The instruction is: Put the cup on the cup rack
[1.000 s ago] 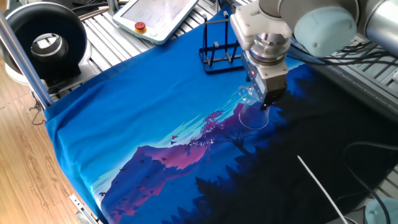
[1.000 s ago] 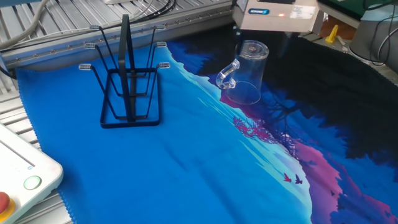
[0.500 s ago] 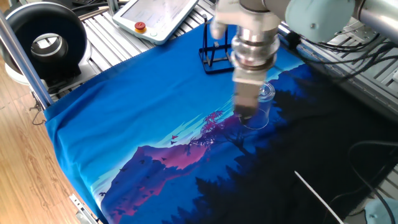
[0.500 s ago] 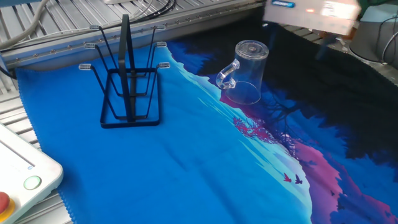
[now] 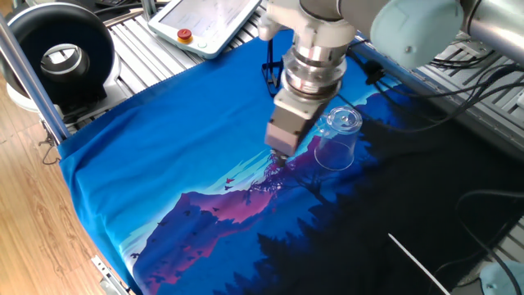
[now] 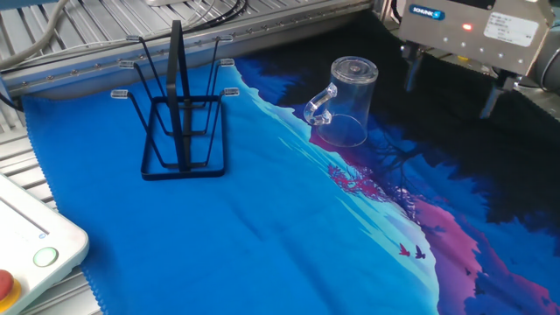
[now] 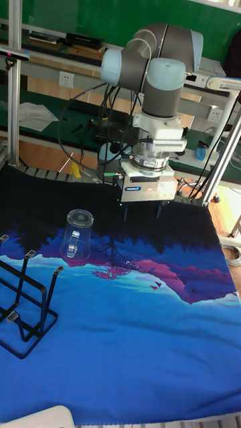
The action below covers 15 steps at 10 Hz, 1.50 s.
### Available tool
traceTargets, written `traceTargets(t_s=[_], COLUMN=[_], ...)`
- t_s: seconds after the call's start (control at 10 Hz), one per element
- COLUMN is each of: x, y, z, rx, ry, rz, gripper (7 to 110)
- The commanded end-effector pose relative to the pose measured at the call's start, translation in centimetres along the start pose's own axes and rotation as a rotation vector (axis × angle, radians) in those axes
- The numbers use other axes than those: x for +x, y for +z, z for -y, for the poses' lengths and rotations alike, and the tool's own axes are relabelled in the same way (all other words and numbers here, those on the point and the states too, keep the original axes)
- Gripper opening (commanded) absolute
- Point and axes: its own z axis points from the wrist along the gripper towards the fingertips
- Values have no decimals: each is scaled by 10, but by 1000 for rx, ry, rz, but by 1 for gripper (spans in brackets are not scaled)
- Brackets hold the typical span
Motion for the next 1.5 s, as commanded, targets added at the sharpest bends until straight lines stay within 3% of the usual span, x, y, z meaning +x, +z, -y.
traceTargets(t_s=[0.0,0.1,0.3,0.5,0.6,0.7,0.8,1.0,1.1,1.2,1.3,1.4], x=[16,26,43,30,30,20,3,16,16,20,26,22], y=[1,0,-10,-6,-5,-4,-5,-5,-1,-2,-1,2], z=[4,33,52,29,21,2,-9,-8,-4,-3,16,13], rx=[-7,131,168,49,23,-60,-118,-79,-37,-30,31,14], ry=[158,277,280,295,298,272,272,307,354,345,352,431], rz=[-73,-107,-140,-114,-122,-94,-31,-84,-90,-103,-133,-128], gripper=[88,7,7,7,7,7,44,44,44,44,44,44])
